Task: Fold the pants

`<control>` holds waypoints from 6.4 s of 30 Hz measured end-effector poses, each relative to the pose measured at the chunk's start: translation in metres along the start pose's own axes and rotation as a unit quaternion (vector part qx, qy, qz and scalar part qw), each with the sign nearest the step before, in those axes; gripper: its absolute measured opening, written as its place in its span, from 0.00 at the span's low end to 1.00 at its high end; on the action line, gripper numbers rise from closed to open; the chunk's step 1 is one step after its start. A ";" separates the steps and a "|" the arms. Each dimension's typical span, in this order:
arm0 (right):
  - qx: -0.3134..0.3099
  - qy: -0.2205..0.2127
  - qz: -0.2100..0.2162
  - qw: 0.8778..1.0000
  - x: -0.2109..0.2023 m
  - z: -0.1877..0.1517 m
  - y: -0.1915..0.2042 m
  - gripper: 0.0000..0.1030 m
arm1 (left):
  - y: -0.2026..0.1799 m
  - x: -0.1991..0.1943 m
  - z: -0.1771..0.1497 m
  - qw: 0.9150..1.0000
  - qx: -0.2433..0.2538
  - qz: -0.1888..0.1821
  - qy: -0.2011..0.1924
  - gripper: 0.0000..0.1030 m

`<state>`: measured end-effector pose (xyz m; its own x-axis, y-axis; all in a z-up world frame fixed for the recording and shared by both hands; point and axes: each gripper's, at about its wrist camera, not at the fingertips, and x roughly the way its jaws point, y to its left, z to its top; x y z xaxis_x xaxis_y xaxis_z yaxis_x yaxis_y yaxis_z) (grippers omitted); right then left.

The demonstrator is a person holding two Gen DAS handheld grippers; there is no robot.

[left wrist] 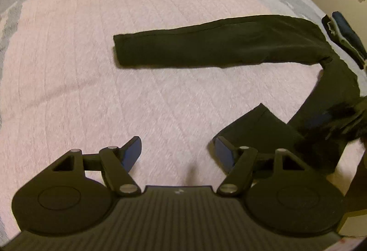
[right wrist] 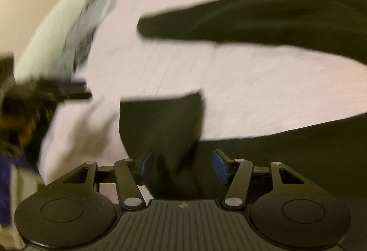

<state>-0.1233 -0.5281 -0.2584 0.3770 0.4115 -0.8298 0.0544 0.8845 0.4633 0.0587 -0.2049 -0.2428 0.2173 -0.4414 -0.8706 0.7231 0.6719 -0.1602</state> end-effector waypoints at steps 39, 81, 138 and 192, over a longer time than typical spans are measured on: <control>-0.109 -0.081 -0.200 0.970 -0.045 0.093 -0.112 0.58 | -0.002 0.103 0.101 0.985 0.124 0.115 -0.025 0.56; -0.313 -0.097 -0.212 0.921 0.048 0.299 -0.169 0.35 | 0.072 0.115 0.222 0.992 -0.029 0.065 -0.100 0.41; 0.241 -0.184 -0.377 0.875 -0.203 -0.049 -0.223 0.39 | -0.152 0.026 0.105 0.938 0.344 0.037 0.020 0.16; 0.154 -0.167 -0.243 0.943 -0.318 -0.121 0.011 0.77 | -0.179 -0.228 -0.108 0.988 -0.094 0.122 -0.031 0.85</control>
<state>-0.3542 -0.6228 -0.0274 0.5060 -0.1646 -0.8467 0.5420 0.8243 0.1637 -0.1908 -0.1604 -0.0663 0.4149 -0.2840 -0.8644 0.5110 0.8588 -0.0368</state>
